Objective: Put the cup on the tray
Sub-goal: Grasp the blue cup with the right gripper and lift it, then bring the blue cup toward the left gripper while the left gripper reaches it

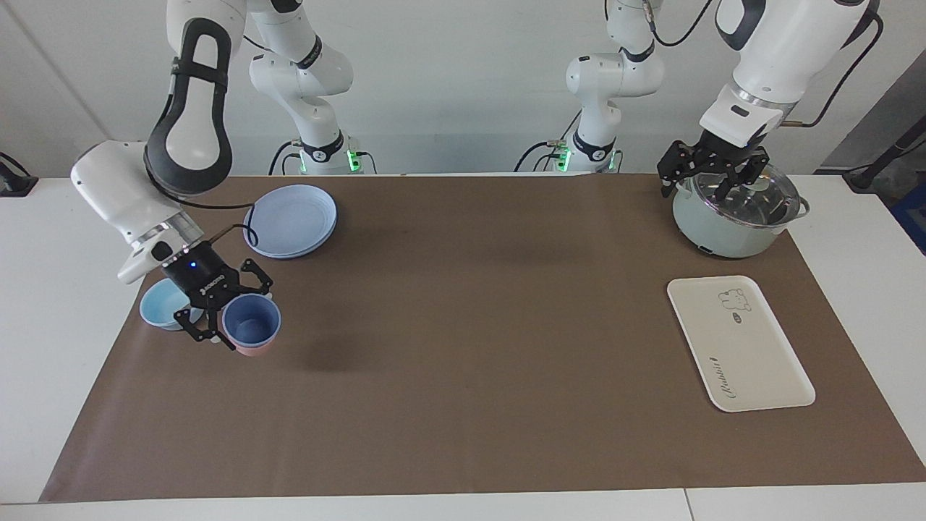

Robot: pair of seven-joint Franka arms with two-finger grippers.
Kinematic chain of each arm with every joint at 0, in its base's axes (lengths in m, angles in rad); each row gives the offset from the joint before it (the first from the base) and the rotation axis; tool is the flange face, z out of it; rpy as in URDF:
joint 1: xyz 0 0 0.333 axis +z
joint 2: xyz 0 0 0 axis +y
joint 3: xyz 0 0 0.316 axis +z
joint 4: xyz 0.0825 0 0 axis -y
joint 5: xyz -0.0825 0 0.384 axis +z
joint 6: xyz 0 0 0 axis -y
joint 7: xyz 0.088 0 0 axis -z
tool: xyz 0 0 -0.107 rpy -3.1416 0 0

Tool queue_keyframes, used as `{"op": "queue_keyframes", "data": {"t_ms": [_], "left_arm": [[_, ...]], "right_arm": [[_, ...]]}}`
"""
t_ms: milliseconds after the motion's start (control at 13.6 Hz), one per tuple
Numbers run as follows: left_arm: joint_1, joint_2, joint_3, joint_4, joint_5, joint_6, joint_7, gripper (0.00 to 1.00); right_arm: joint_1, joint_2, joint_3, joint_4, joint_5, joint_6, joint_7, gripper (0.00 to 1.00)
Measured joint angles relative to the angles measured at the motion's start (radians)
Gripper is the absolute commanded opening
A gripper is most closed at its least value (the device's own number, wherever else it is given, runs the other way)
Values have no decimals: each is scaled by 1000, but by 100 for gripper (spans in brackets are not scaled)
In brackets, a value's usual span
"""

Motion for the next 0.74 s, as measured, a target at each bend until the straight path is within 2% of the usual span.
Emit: {"op": "queue_keyframes", "data": {"t_ms": [147,368,516,737], "left_arm": [[-37,0,-2,-38,-86,57,-44,100],[-128,3,-5,-116,-262,263,-171,99],[-202,13,-7,-143,-366,380,-239,98],[-324,64,-7,-170,-505,608,-287,91]], "right_arm": [[6,-52,2,0,-163,-47,121,0],[86,-114,9,7,-374,-99,333,0],[144,-131,13,40,-461,-169,444,0],[216,-136,15,95,-562,-293,548,0]]}}
